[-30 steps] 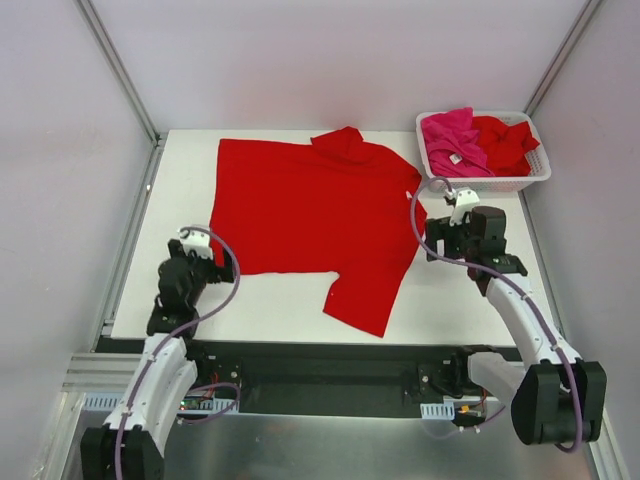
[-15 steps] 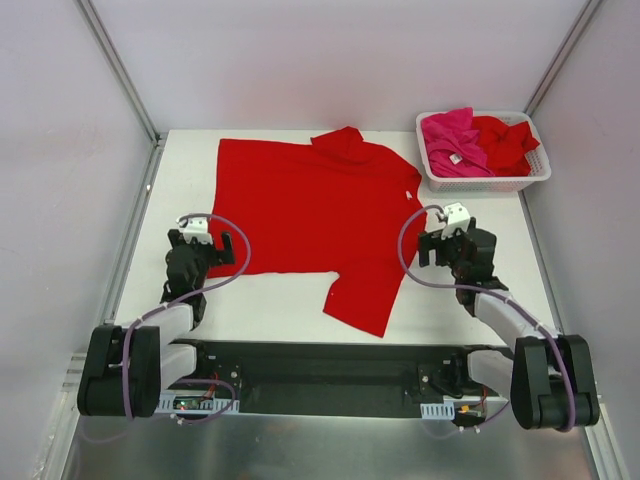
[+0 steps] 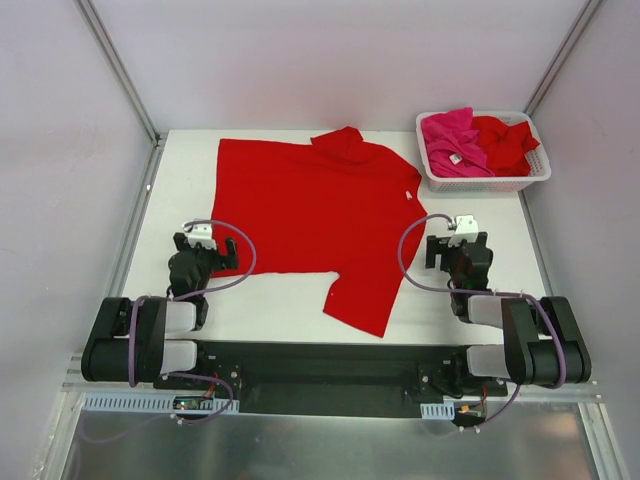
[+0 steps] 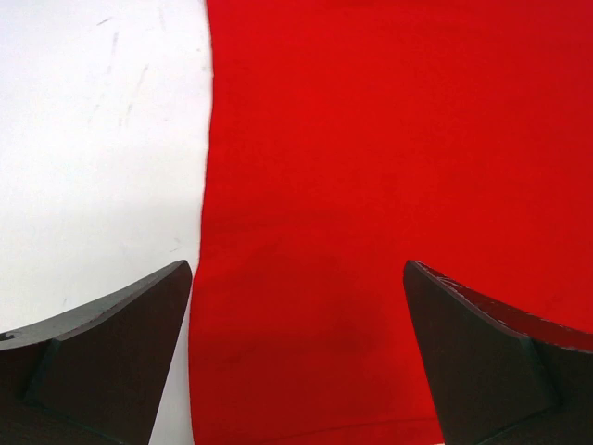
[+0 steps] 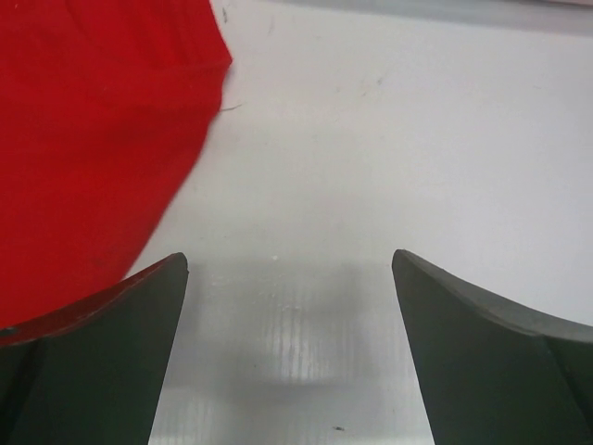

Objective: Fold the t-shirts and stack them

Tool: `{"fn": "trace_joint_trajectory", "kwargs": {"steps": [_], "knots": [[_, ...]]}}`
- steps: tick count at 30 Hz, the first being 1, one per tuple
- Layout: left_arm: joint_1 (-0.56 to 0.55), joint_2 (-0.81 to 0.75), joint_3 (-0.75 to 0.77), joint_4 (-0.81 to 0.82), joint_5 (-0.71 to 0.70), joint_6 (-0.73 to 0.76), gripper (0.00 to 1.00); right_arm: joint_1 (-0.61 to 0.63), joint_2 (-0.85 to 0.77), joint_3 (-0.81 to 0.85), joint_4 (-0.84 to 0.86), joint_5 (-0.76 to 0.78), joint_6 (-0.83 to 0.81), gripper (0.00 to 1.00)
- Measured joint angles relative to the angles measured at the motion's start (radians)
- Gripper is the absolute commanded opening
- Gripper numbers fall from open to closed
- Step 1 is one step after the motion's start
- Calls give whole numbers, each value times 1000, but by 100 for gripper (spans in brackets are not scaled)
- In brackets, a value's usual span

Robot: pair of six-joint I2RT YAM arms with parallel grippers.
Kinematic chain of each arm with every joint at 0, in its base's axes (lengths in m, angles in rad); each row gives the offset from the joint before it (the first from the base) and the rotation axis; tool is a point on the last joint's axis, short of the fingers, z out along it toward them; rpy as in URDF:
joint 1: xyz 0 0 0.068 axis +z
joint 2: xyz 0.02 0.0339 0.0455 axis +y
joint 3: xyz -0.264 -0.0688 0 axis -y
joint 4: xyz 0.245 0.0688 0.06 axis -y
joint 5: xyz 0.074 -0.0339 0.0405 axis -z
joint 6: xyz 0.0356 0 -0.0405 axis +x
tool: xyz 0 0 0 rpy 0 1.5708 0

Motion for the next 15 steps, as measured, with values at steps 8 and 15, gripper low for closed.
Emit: {"fn": "trace_joint_trajectory", "kwargs": {"steps": [8, 15], "knots": [[-1, 35, 96, -97, 3, 16, 99, -31, 0, 16, 28, -11, 16, 96], [-1, 36, 111, -117, -48, 5, 99, -53, 0, 30, 27, -55, 29, 96]]}}
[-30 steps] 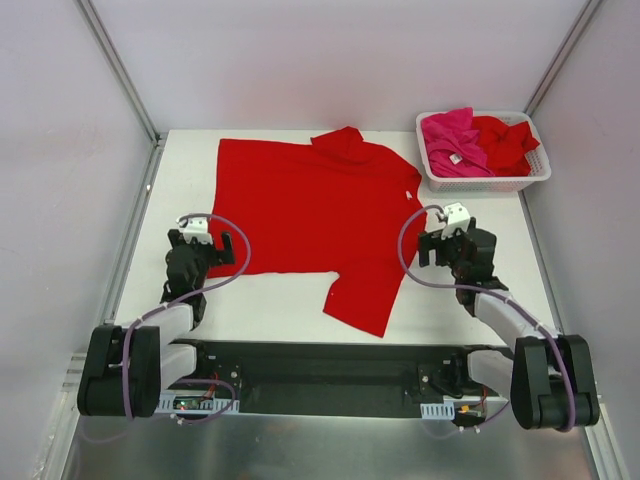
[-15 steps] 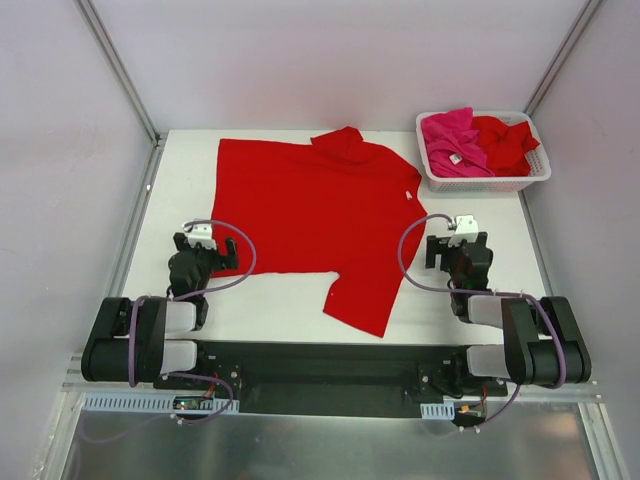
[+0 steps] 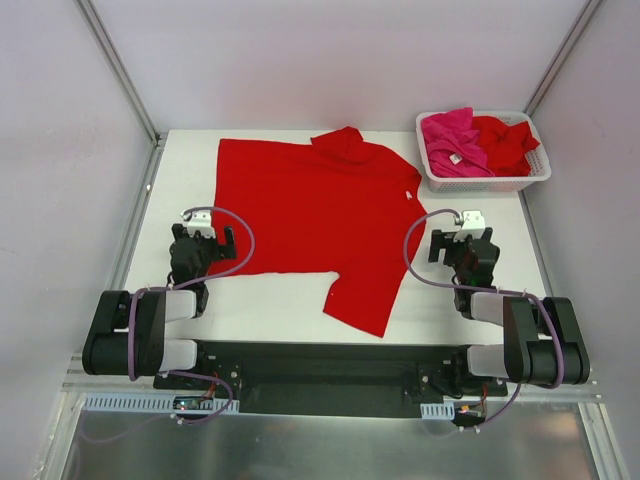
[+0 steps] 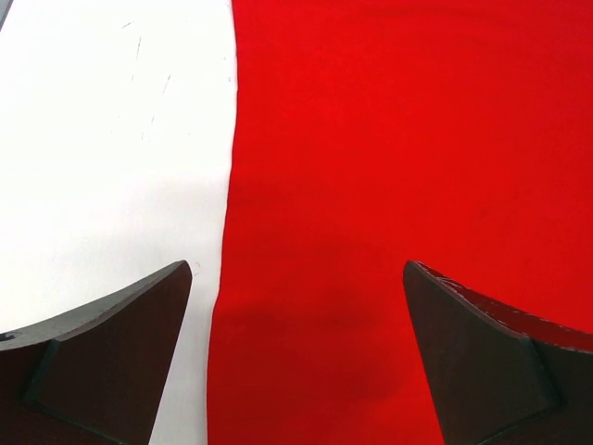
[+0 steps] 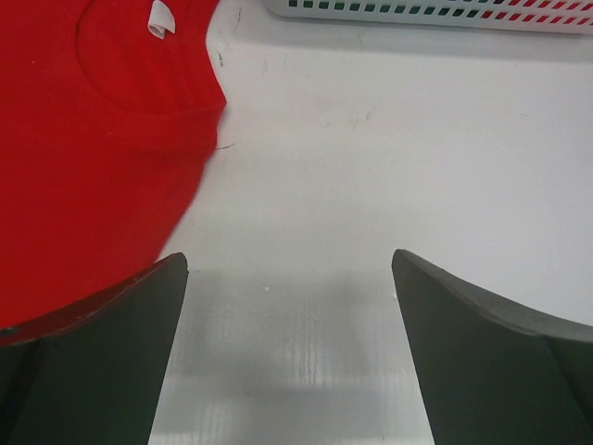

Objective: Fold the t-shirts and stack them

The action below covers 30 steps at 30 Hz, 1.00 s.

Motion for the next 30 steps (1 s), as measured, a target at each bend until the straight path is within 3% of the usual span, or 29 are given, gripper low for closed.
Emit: {"fn": "trace_joint_trajectory", "kwargs": {"steps": [30], "knots": [[0, 0, 0, -19, -2, -9, 99, 0, 0, 0, 0, -13, 7, 96]]}}
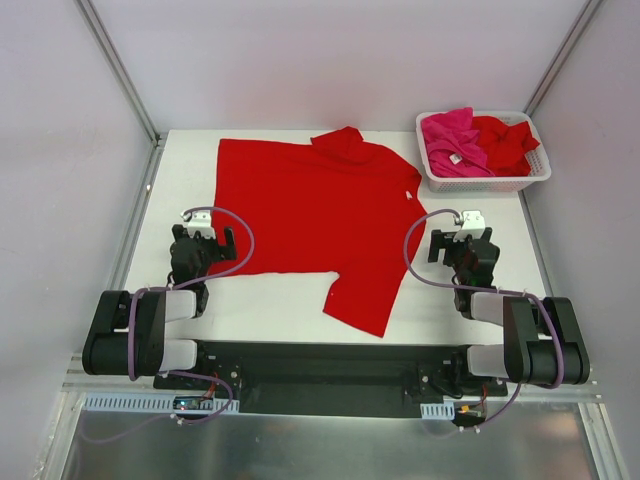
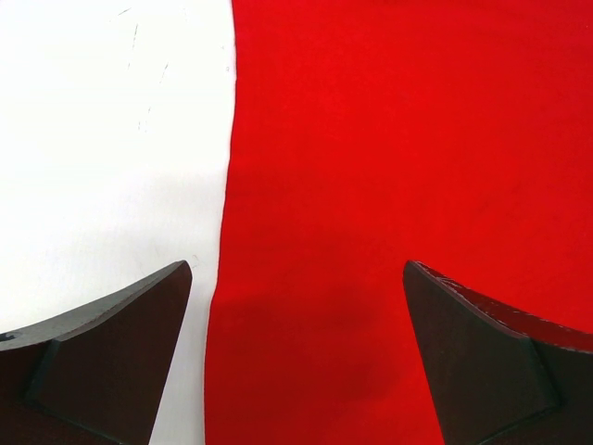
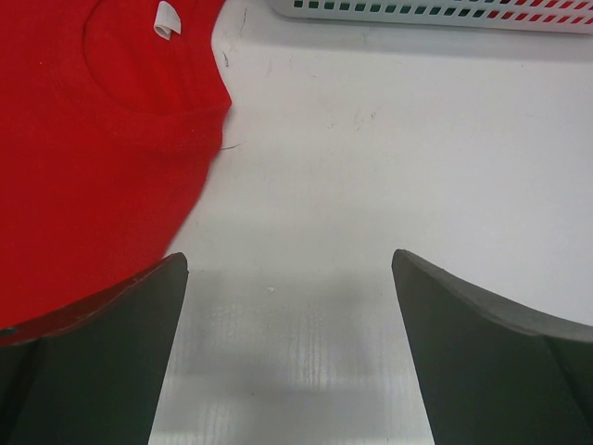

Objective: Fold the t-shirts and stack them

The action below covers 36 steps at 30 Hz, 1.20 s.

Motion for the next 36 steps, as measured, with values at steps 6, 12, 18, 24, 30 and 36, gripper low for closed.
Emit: {"fn": "trace_joint_trajectory", "kwargs": {"steps": [6, 12, 18, 24, 30, 36], "knots": [[0, 0, 0, 0, 0, 0, 99, 0, 0, 0, 0, 0, 0, 96], [0, 0, 0, 0, 0, 0, 99, 0, 0, 0, 0, 0, 0, 96], [0, 0, 0, 0, 0, 0, 99, 0, 0, 0, 0, 0, 0, 96], [0, 1, 0, 0, 0, 0, 99, 0, 0, 0, 0, 0, 0, 96], [0, 1, 0, 0, 0, 0, 99, 0, 0, 0, 0, 0, 0, 96], [-29, -58, 45, -151, -106, -8, 99, 22, -24, 62, -141, 90, 12, 96]]}}
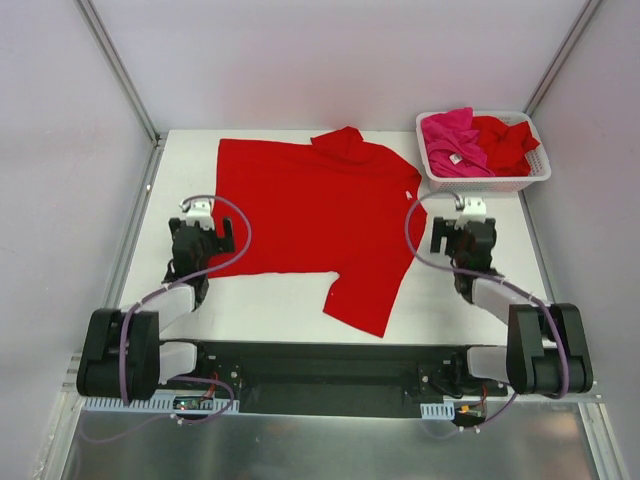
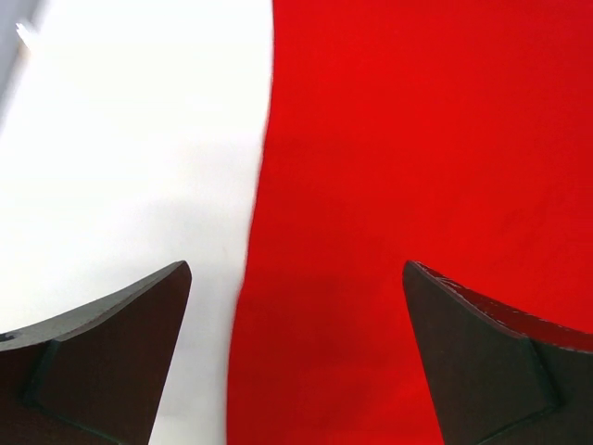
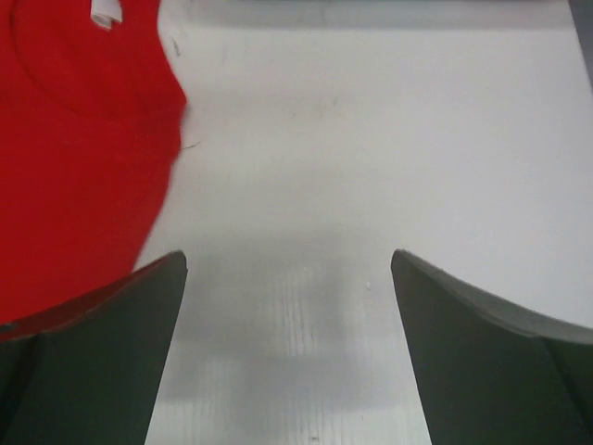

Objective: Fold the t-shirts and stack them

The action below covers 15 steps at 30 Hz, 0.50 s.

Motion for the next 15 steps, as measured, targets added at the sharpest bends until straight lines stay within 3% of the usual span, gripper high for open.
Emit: {"fn": "trace_joint_trajectory", "kwargs": {"steps": [4, 9, 12, 15], "knots": [[-18, -147, 291, -399, -9, 42, 99, 93, -54, 386, -492, 137, 20, 96], [-48, -166, 738, -690, 139, 125, 99, 267, -68, 871, -847, 25, -63, 96], [-76, -179, 864, -851, 243, 239, 99, 322, -86, 967, -972, -106, -47, 96], [-90, -180, 894, -951, 297, 251, 99, 320, -80, 998, -1142, -195, 36, 96]]}}
